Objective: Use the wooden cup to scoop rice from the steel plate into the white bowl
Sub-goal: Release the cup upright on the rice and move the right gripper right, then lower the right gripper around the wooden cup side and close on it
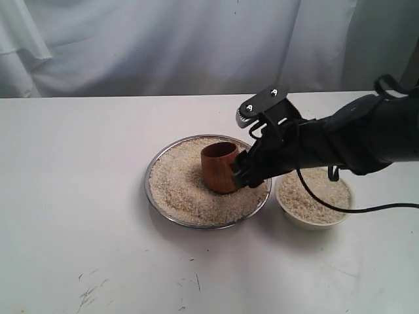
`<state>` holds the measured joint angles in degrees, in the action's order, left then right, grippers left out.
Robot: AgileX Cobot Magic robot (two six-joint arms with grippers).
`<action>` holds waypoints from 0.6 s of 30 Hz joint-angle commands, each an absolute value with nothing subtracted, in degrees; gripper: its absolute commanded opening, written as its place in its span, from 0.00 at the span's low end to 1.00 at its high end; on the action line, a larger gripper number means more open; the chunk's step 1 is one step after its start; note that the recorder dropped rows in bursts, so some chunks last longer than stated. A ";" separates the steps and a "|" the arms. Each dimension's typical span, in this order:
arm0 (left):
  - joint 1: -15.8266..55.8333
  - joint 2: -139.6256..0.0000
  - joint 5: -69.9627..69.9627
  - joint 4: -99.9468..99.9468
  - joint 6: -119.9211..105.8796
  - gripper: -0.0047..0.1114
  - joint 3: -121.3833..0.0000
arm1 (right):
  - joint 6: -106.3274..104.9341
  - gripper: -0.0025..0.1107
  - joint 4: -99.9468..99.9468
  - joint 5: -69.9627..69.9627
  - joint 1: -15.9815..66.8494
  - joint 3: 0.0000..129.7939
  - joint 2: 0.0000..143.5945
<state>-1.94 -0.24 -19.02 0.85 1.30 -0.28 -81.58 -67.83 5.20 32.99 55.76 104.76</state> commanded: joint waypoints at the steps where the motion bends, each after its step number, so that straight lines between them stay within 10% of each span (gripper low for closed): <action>1: -2.04 0.00 -18.27 0.94 1.35 0.04 0.00 | -85.11 0.66 -72.89 9.57 33.22 55.61 107.25; 18: -2.04 0.00 -18.27 0.94 1.35 0.04 0.00 | -117.60 0.66 -99.95 20.89 31.33 61.92 115.87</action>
